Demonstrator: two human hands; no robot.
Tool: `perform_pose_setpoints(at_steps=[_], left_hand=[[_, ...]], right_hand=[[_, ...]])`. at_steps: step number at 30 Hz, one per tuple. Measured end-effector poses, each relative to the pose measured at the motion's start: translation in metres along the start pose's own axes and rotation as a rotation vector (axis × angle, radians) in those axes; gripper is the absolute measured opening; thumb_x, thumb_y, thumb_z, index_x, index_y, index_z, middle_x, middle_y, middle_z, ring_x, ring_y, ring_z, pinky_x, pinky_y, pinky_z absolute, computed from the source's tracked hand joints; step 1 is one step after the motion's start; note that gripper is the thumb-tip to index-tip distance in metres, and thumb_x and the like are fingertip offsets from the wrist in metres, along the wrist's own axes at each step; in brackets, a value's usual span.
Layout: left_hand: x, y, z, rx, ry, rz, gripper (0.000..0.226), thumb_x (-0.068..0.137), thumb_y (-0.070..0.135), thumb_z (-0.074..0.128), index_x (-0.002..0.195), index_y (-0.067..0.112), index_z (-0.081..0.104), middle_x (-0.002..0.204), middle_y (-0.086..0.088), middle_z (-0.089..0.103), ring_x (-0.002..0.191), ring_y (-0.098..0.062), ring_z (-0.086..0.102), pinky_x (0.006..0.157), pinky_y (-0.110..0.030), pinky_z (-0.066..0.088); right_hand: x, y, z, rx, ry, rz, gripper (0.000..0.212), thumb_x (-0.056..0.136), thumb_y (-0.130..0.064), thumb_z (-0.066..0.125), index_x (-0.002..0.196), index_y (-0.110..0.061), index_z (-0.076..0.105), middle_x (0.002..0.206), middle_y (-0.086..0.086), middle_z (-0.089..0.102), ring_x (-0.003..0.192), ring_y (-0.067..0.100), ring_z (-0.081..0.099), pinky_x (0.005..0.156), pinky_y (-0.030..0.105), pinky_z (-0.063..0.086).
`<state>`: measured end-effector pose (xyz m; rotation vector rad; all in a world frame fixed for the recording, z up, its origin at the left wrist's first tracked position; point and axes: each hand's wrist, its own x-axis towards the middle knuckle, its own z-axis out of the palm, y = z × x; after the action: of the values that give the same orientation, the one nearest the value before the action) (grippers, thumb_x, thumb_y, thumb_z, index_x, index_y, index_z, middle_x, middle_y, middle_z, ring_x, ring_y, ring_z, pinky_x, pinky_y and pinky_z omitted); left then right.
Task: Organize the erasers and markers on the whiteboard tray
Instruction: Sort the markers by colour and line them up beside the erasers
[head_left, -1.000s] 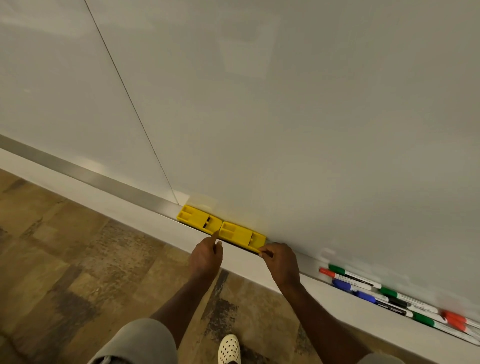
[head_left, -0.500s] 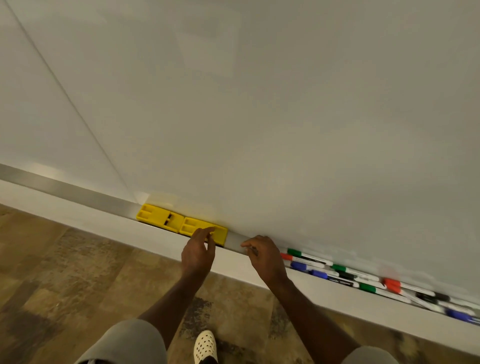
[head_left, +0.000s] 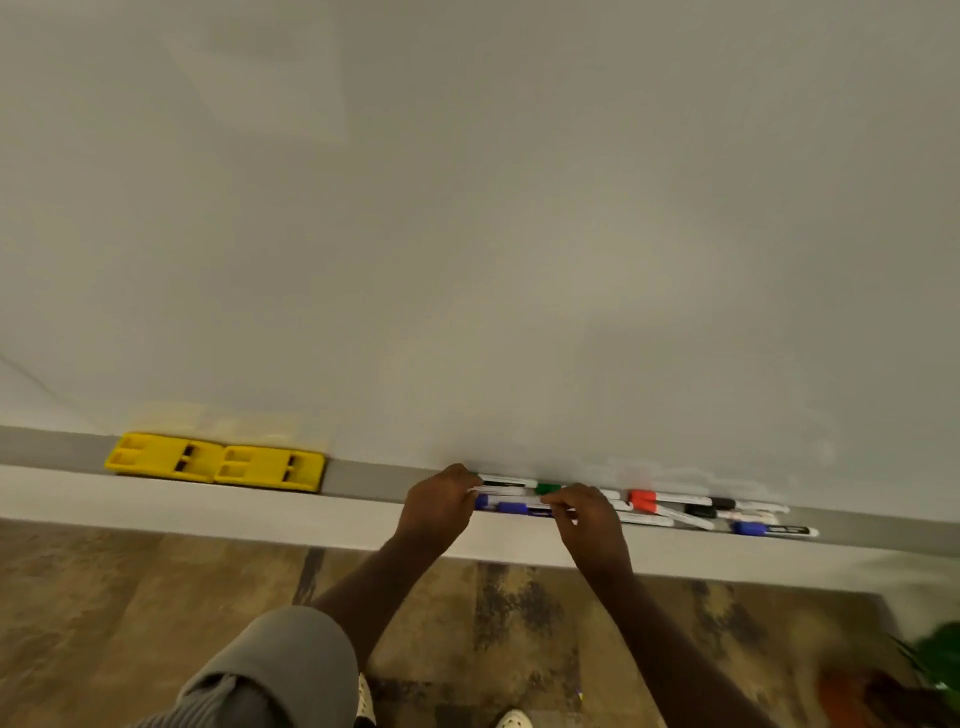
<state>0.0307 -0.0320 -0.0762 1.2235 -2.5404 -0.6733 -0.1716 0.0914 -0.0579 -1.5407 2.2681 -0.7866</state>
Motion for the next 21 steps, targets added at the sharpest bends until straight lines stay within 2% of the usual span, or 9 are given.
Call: perform_pose_setpoints(at_steps=[3, 6, 12, 16, 19, 21], left_hand=[[0.007, 0.011, 0.007, 0.186, -0.071, 0.032, 0.019, 0.095, 0.026, 0.055, 0.109, 0.022, 0.067, 0.109, -0.001, 0.065, 0.086, -0.022, 0.067, 0.074, -0.034, 0.057], [0.014, 0.015, 0.009, 0.351, -0.117, 0.065, 0.019, 0.093, 0.022, 0.057, 0.110, 0.020, 0.065, 0.110, -0.002, 0.063, 0.085, -0.023, 0.067, 0.072, -0.035, 0.056], [0.013, 0.010, 0.003, 0.518, -0.164, 0.079, 0.020, 0.088, 0.019, 0.063, 0.107, 0.019, 0.068, 0.107, -0.004, 0.065, 0.077, -0.024, 0.069, 0.062, -0.035, 0.056], [0.010, -0.002, -0.008, 0.601, -0.182, 0.068, 0.018, 0.090, 0.021, 0.060, 0.107, 0.021, 0.067, 0.108, -0.002, 0.065, 0.078, -0.022, 0.068, 0.062, -0.035, 0.057], [0.003, -0.007, -0.020, 0.625, -0.157, 0.028, 0.015, 0.075, 0.009, 0.076, 0.088, 0.016, 0.073, 0.084, -0.006, 0.067, 0.055, -0.025, 0.065, 0.043, -0.033, 0.051], [-0.003, -0.015, -0.023, 0.630, -0.129, 0.009, 0.018, 0.067, 0.004, 0.080, 0.080, 0.014, 0.074, 0.076, -0.007, 0.066, 0.048, -0.026, 0.062, 0.038, -0.033, 0.048]], right_hand=[[-0.010, 0.040, -0.034, -0.028, 0.080, 0.041, 0.019, 0.085, -0.005, 0.068, 0.091, -0.023, 0.073, 0.089, -0.005, 0.071, 0.085, 0.014, 0.062, 0.076, 0.029, 0.050], [-0.019, 0.078, -0.066, -0.081, 0.141, 0.124, 0.017, 0.086, -0.007, 0.068, 0.094, -0.020, 0.074, 0.093, 0.000, 0.072, 0.088, 0.020, 0.063, 0.077, 0.035, 0.052], [-0.022, 0.137, -0.116, -0.180, 0.170, 0.275, 0.018, 0.088, -0.007, 0.064, 0.101, -0.015, 0.073, 0.102, 0.007, 0.071, 0.096, 0.024, 0.062, 0.082, 0.038, 0.053], [-0.014, 0.147, -0.124, -0.338, 0.116, 0.172, 0.020, 0.083, -0.002, 0.065, 0.094, -0.014, 0.076, 0.093, 0.006, 0.073, 0.090, 0.026, 0.063, 0.076, 0.035, 0.051], [-0.004, 0.146, -0.123, -0.522, 0.005, 0.043, 0.018, 0.082, -0.004, 0.064, 0.091, -0.014, 0.075, 0.087, 0.007, 0.073, 0.079, 0.026, 0.062, 0.071, 0.034, 0.050], [0.004, 0.145, -0.120, -0.630, -0.110, 0.012, 0.018, 0.087, -0.012, 0.060, 0.099, -0.017, 0.073, 0.094, 0.005, 0.072, 0.086, 0.024, 0.061, 0.078, 0.036, 0.050]])
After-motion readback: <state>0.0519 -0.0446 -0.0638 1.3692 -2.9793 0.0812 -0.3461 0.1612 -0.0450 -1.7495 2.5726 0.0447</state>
